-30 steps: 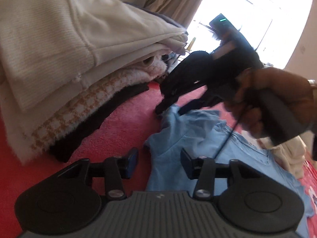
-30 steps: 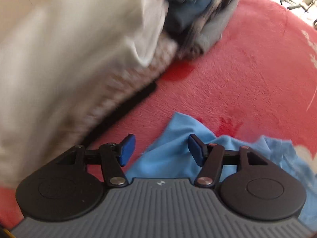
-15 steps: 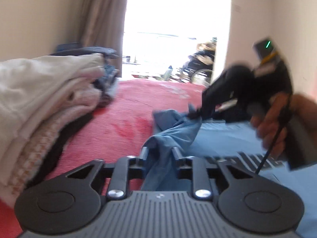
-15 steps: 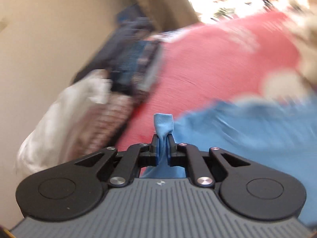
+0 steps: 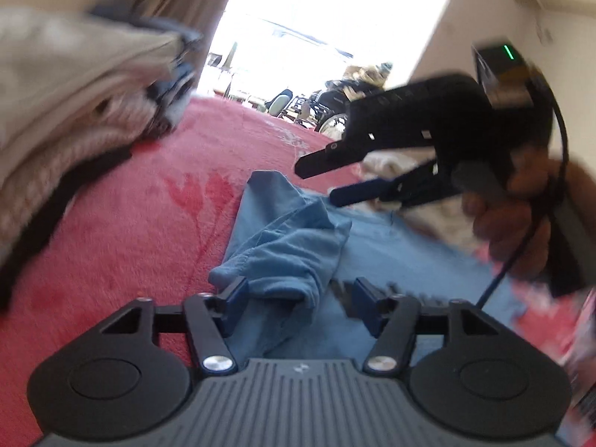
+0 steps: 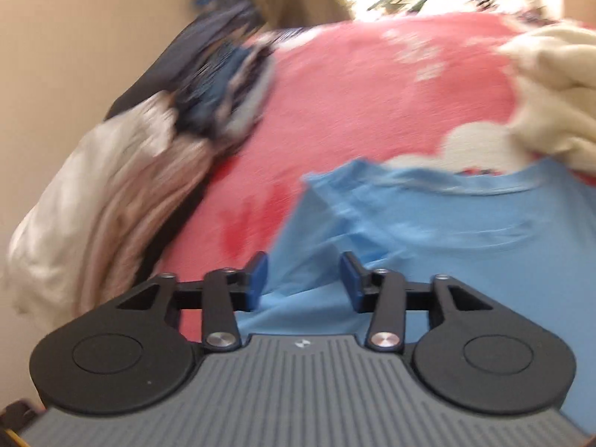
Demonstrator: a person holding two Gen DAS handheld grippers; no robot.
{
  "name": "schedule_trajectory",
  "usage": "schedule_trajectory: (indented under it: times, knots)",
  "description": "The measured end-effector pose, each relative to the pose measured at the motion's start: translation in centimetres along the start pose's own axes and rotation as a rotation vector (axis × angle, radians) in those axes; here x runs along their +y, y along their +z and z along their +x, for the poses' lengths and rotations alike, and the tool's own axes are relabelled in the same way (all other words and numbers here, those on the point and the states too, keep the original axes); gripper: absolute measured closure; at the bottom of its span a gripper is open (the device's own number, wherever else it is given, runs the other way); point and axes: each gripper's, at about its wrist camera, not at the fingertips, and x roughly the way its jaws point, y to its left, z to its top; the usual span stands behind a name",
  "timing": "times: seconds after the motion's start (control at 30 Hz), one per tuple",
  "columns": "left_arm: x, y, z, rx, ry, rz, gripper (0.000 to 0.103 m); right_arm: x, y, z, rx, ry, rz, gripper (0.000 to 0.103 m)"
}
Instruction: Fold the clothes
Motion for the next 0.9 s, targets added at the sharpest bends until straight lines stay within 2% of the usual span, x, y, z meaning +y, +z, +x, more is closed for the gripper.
schedule_trajectory:
  times: [0.1,0.17,0.23,0.43,0.53,0.57,0.6,0.63,0.8,0.9]
  knots:
    - [3.2,0.6,-0.6,-0.027,-0.048,-0.199,0.038,2.0,0.3,1.4,0.077,0.079,-0.011,0.057]
    - [4.5,0.8,-0.6,-0.028,-0.047,-0.250,0.040,3.8,0.2,2.3,0.136,0.081,-0.103,0.057]
    - [5.4,0.8,-0.6,-0.017,-0.051,-0.265,0.040,5.5,0.0,3.2,0.196,0.071,-0.214,0.057]
    - [4.3,0.6,0.3,0.078,-0.110,-0.119,0.041,10.3,-1.7,5.2,0.357,0.012,-0.589,0.057]
    - [3.3,0.1,0.8,0.095,-0.076,-0.059,0.041,9.2,-2.1,4.7,0.352,0.043,-0.521,0.062]
    - [3.0,0.0,0.8,0.090,-0.065,-0.045,0.041,8.7,-2.3,4.5,0.347,0.056,-0.486,0.069]
    - [2.8,0.0,0.7,0.084,-0.055,-0.037,0.041,8.2,-2.4,4.3,0.341,0.069,-0.451,0.095]
    - [2.6,0.0,0.7,0.075,-0.044,-0.033,0.041,7.7,-2.5,4.0,0.335,0.082,-0.417,0.099]
    - [1.4,0.2,0.9,0.012,-0.003,-0.023,0.041,5.2,-3.1,2.9,0.306,0.146,-0.243,0.100]
    - [-0.2,-0.3,1.2,0.003,0.000,0.039,0.041,3.7,-3.5,2.2,0.287,0.184,-0.138,0.100]
